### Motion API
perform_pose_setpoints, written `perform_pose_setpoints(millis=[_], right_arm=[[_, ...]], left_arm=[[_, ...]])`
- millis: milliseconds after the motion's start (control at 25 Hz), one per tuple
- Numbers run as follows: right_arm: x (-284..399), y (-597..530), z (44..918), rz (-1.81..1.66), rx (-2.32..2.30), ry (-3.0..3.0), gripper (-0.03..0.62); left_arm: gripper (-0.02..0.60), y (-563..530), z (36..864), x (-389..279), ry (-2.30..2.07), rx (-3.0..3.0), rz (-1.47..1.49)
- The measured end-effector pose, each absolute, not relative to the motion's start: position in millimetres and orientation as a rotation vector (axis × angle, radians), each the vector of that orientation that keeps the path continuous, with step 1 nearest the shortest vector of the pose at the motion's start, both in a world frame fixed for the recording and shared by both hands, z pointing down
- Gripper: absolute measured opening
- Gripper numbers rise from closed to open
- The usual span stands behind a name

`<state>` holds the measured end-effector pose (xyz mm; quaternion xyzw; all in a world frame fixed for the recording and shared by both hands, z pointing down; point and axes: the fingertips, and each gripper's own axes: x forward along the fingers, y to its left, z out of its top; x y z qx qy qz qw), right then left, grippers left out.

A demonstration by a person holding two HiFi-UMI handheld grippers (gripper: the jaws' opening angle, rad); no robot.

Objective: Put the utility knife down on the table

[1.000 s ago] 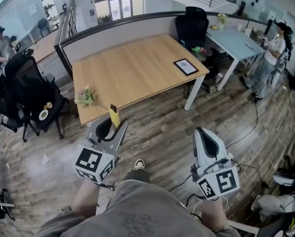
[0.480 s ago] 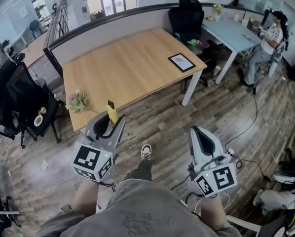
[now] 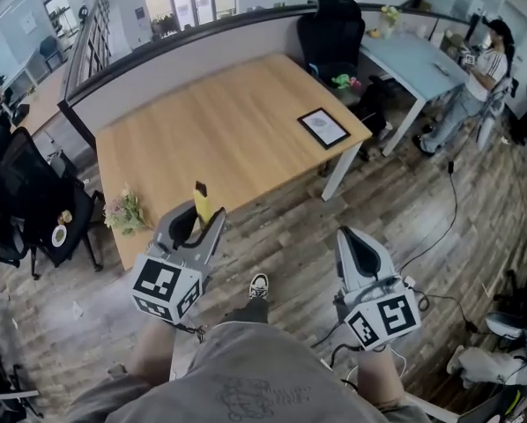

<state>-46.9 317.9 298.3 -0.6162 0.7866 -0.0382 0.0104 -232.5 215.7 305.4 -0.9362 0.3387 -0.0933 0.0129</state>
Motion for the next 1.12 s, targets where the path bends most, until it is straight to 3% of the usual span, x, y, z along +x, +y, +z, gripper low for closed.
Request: perform_pose_setpoints(millis=[480,1120], right_arm=[[-28.7,145.6,286.1,-0.103,-1.948,2.478,0.011],[49.2,8.5,312.6,-0.184,-1.949,2.456,0.011]], left_arm=[[0.114,52.5,305.8,-210.0,1.014,-2.958,-0.292],[0.114,-74.2,335.5,-145.7,1.016,-2.974,-0.300]])
